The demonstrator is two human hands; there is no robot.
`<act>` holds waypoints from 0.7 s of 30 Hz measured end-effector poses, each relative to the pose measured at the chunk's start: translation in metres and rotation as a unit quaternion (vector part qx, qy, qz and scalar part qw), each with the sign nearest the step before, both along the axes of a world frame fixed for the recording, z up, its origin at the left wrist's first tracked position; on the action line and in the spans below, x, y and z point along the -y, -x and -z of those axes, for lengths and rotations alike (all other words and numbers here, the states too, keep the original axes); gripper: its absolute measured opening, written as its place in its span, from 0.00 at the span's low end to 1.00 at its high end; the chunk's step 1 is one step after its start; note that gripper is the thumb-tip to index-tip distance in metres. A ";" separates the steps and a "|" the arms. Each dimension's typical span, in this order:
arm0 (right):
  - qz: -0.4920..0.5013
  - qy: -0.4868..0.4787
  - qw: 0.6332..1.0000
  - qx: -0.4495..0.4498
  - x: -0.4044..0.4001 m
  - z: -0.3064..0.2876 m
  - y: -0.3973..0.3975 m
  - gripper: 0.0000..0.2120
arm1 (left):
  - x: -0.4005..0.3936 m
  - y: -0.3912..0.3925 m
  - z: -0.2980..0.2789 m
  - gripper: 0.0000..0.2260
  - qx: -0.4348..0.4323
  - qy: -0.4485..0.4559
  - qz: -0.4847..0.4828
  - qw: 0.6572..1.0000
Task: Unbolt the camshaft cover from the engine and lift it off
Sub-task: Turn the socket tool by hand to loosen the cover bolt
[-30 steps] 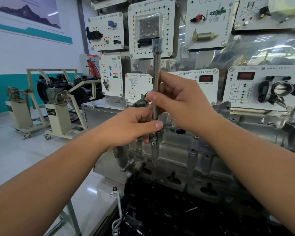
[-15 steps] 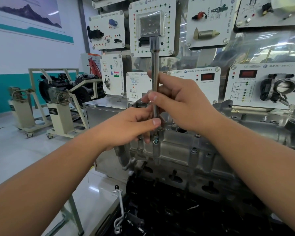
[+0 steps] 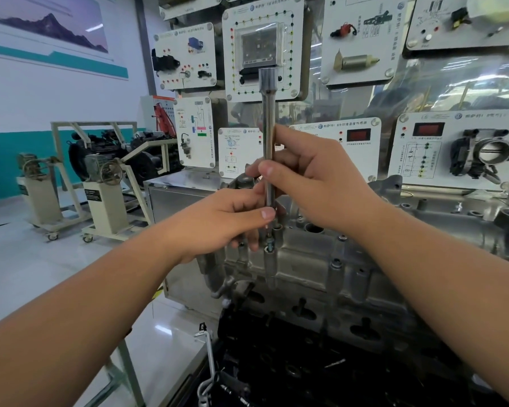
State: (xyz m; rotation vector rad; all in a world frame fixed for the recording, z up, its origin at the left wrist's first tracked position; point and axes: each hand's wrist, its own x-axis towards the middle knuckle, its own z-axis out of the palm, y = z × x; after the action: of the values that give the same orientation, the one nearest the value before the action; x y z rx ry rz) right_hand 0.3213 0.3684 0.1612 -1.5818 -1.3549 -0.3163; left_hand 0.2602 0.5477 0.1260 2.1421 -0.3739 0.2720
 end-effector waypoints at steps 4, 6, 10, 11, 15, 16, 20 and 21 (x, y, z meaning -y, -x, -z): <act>0.009 -0.008 1.000 0.001 -0.001 0.001 0.002 0.17 | 0.000 -0.001 0.000 0.16 0.012 -0.002 0.004 1.000; 0.021 -0.021 1.000 0.008 -0.001 0.001 0.001 0.15 | 0.002 -0.002 0.001 0.18 0.022 -0.003 -0.004 1.000; 0.034 -0.008 0.999 0.031 0.000 0.000 0.000 0.11 | 0.003 -0.003 0.001 0.12 0.018 0.007 -0.006 1.000; 0.022 -0.002 1.000 0.021 0.000 0.001 0.000 0.13 | 0.002 -0.003 0.001 0.12 0.013 0.004 -0.005 1.000; 0.004 -0.001 1.000 -0.001 -0.001 0.002 0.001 0.20 | 0.000 0.000 -0.001 0.09 -0.001 0.004 0.013 1.000; 0.006 -0.006 1.000 0.008 -0.001 0.002 0.002 0.21 | 0.001 0.000 -0.001 0.10 -0.002 0.004 0.012 1.000; 0.038 -0.031 0.998 0.033 -0.002 0.002 0.000 0.14 | 0.002 -0.003 0.001 0.12 0.021 0.001 0.001 1.000; 0.052 -0.028 0.997 0.045 -0.002 0.002 -0.001 0.11 | 0.003 -0.003 0.001 0.09 0.022 0.010 0.004 1.000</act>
State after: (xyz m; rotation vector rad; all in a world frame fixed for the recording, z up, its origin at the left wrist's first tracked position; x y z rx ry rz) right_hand 0.3222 0.3702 0.1595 -1.6106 -1.3218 -0.4915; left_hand 0.2627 0.5443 0.1249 2.1181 -0.4032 0.3189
